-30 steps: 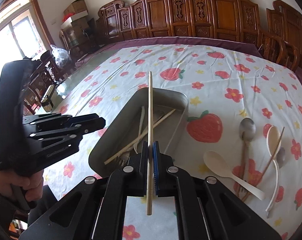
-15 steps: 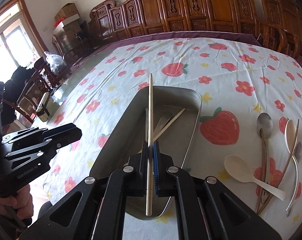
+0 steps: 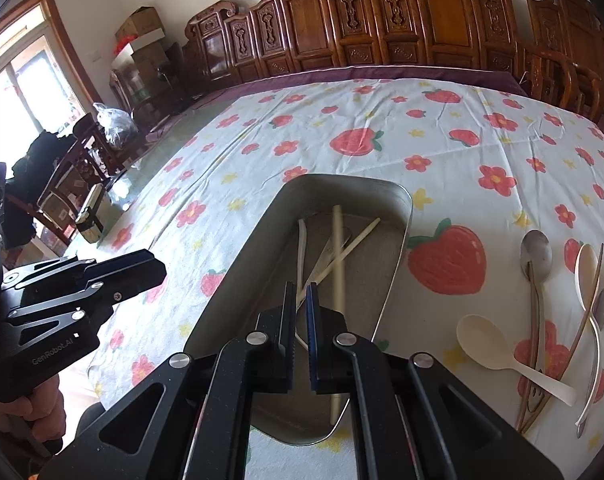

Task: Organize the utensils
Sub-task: 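Lower the chopstick into the metal tray and open the right tool, then move the open right tool back toward the remaining utensils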

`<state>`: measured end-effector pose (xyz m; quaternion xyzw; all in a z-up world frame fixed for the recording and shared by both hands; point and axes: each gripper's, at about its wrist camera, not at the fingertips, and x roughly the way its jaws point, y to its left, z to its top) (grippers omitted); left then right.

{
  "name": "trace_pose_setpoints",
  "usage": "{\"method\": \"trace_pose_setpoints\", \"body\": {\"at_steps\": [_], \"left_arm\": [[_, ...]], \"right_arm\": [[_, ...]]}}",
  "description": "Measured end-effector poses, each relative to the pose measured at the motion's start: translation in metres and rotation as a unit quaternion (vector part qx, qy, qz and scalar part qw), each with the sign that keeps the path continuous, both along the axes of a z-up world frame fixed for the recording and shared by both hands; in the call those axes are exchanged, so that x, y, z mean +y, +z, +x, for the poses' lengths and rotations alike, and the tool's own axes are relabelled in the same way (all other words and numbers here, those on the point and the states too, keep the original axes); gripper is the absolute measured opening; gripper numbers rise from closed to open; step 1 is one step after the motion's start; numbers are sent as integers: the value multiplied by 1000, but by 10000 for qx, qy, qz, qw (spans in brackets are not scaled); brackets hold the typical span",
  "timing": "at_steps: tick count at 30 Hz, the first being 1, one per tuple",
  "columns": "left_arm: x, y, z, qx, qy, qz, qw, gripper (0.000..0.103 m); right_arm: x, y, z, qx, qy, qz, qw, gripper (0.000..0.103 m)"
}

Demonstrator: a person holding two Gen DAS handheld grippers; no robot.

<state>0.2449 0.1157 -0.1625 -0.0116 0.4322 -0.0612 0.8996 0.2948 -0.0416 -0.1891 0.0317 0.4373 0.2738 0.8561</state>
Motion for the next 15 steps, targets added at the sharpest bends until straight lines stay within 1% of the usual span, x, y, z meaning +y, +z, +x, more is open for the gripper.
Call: {"method": "trace_pose_setpoints", "body": {"at_steps": [5,9,11,13,15], "left_arm": [[-8,5,-3,-58,-70,-19,10000,15],[-21,12,-9,-143,-201,-49,9997,15],[-31,15,-12,-197,-298,-51,9993,18],[-43,18,-14,-245,-409,-77,9988,26],[-53,18,-17,-262,-504,-105,9983,26]], "right_arm": [[-17,11,-10,-174,52,-2,9998,6],[-42,21,-26,-455,128,-186,9987,6],[-64,25,-35,-546,111,-278,9981,6],[-83,25,-39,-561,74,-344,9978,6],[-106,25,-44,-607,4,-505,9969,6]]}}
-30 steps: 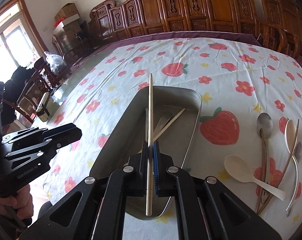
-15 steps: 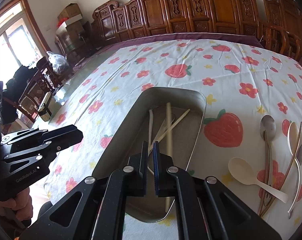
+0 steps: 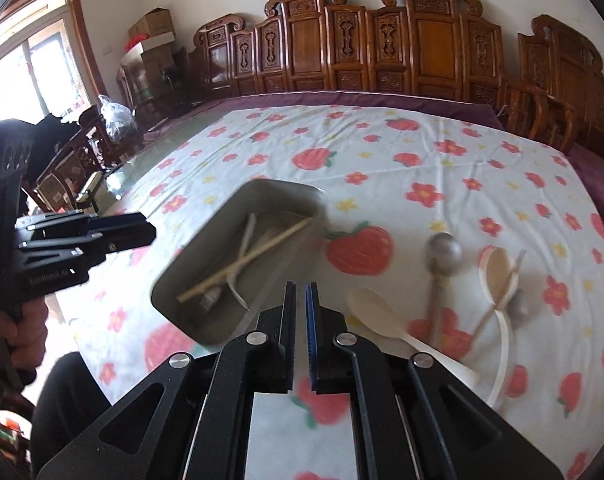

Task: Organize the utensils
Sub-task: 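Move the open right tool back toward the remaining utensils, then grasp the white plastic spoon by its handle with the right tool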

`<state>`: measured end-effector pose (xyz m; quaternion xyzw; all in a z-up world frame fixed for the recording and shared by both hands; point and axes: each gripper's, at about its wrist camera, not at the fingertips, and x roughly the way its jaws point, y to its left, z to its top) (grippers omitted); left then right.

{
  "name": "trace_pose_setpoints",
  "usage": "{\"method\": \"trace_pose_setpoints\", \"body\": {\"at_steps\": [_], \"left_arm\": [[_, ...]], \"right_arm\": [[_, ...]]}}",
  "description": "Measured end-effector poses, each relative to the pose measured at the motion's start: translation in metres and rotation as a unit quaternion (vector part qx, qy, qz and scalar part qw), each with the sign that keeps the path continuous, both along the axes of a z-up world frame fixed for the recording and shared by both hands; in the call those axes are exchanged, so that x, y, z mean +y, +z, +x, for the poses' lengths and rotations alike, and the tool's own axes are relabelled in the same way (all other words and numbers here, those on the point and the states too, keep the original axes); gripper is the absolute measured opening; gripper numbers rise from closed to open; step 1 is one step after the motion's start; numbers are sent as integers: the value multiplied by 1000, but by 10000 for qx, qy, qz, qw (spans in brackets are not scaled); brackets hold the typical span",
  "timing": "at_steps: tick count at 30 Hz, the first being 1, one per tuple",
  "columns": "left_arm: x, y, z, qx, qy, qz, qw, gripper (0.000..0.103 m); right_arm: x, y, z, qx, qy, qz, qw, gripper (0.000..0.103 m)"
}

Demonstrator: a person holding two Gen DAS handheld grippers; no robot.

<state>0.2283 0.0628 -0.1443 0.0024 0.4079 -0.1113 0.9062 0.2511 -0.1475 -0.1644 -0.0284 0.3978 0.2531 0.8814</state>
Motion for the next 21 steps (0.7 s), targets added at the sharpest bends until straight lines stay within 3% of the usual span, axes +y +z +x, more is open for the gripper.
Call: {"method": "trace_pose_setpoints", "body": {"at_steps": [9,14,16,18,21], "left_arm": [[-57,-2,-9,-32,-411,-128,9991,40],[-86,-10,-11,40,-582,-198,9981,41],[-97,-16,-11,85,-650,-152,9977,41],[-103,-18,-13,110,-692,-106,9975,41],[-109,-22,-14,155,-711,-70,9973,41]], "right_arm": [[-87,-17,-10,10,-489,-491,9976,6],[-111,-33,-10,127,-585,-459,9972,6],[-112,-39,-8,150,-530,-451,9975,13],[-109,-44,-4,190,-389,-428,9981,28],[-97,-50,5,234,-188,-476,9984,28]]}}
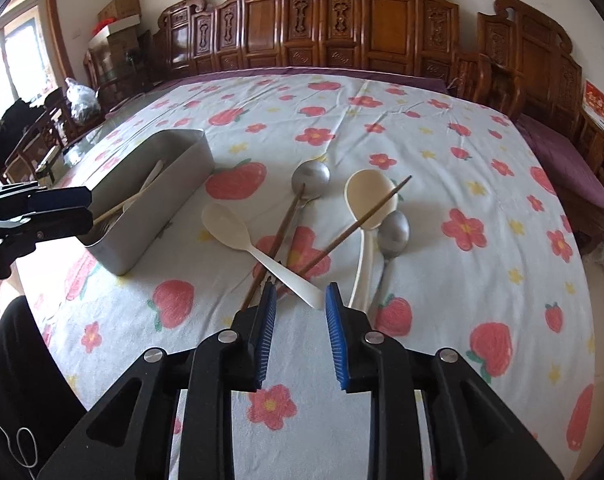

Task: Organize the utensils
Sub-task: 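Grasp the white plastic spoon by its handle with the right tool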

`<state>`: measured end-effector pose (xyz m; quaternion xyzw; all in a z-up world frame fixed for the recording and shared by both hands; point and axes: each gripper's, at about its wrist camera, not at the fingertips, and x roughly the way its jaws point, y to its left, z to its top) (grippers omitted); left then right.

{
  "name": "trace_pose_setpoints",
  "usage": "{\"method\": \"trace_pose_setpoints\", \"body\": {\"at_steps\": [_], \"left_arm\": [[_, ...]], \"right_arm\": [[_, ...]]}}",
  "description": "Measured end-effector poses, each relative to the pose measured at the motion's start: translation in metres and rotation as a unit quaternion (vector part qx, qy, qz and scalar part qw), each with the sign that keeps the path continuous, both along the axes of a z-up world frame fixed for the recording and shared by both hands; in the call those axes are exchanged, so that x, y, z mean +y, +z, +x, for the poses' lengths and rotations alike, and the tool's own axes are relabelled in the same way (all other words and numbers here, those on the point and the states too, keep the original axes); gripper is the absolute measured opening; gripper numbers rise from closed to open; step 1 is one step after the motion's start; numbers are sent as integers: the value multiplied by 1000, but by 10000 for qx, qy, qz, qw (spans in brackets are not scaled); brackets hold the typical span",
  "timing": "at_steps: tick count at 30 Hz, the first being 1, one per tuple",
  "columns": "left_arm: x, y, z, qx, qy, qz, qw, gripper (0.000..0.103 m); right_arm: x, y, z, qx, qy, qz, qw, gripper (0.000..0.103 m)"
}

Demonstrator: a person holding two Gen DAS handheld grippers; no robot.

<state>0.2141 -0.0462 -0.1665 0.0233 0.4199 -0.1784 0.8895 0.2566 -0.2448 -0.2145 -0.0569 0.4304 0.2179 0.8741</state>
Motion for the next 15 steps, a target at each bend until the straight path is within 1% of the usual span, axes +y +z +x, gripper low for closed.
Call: {"method": "trace_pose_setpoints", "body": {"at_steps": [8,11,13,15], "left_arm": [[0,-1,-6,11,-4,19,10000,41],[4,-1,-7,10,26,9,10000,41],[7,-1,-7,10,56,-1,10000,41],[11,-1,-8,24,83,-25,10000,41]], "right_arm": [[49,-13,31,255,782,-149,9965,28],[65,-22,43,343,943,-438,9940,27],[70,-30,49,470,1032,-574,9919,27],[75,-35,54,497,1117,-750,9897,28]]}}
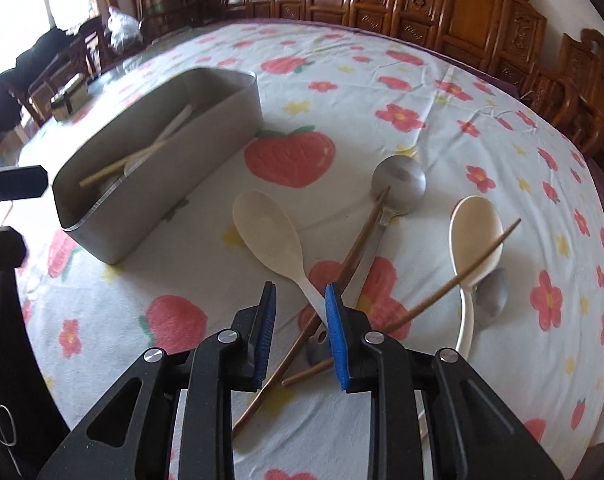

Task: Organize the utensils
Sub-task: 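Grasp the white plastic spoon by its handle with the right tool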

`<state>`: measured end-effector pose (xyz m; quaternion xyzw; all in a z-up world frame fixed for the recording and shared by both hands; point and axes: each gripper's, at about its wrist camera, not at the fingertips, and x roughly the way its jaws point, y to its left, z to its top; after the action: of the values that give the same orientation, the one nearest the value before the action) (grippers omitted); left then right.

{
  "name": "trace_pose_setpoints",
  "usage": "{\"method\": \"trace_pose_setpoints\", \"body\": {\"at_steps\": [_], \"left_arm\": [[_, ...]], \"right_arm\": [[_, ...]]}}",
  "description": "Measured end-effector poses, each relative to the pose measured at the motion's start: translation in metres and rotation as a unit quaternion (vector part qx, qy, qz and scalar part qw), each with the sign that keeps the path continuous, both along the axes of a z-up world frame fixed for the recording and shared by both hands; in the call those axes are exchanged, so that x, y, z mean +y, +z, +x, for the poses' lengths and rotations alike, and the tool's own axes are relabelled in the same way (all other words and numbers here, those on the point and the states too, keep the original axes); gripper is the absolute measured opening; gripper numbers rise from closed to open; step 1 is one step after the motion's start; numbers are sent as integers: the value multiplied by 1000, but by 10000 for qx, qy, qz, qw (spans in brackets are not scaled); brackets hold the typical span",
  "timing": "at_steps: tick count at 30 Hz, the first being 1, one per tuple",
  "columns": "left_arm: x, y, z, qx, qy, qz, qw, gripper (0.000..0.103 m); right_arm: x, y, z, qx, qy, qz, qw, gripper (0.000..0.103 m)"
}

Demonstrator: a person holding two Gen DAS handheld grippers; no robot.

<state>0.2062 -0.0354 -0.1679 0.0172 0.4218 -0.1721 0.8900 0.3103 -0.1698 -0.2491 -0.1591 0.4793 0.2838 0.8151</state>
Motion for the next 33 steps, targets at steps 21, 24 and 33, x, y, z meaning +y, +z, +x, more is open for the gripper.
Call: {"method": "trace_pose_setpoints", "body": {"at_steps": [21,24,33], "left_arm": [[-4,0,-4,13,-58,28,10000,41],[-6,0,-4,15,-71,17,10000,41],[-12,-1,-4,21,-116,49,9999,41]], "right_arm": [[7,-2,-14,154,184,-317,9992,9],[2,-5,-16,213,122,-286,9993,9],[-18,13,-17,81,-251,220,9994,8]]}}
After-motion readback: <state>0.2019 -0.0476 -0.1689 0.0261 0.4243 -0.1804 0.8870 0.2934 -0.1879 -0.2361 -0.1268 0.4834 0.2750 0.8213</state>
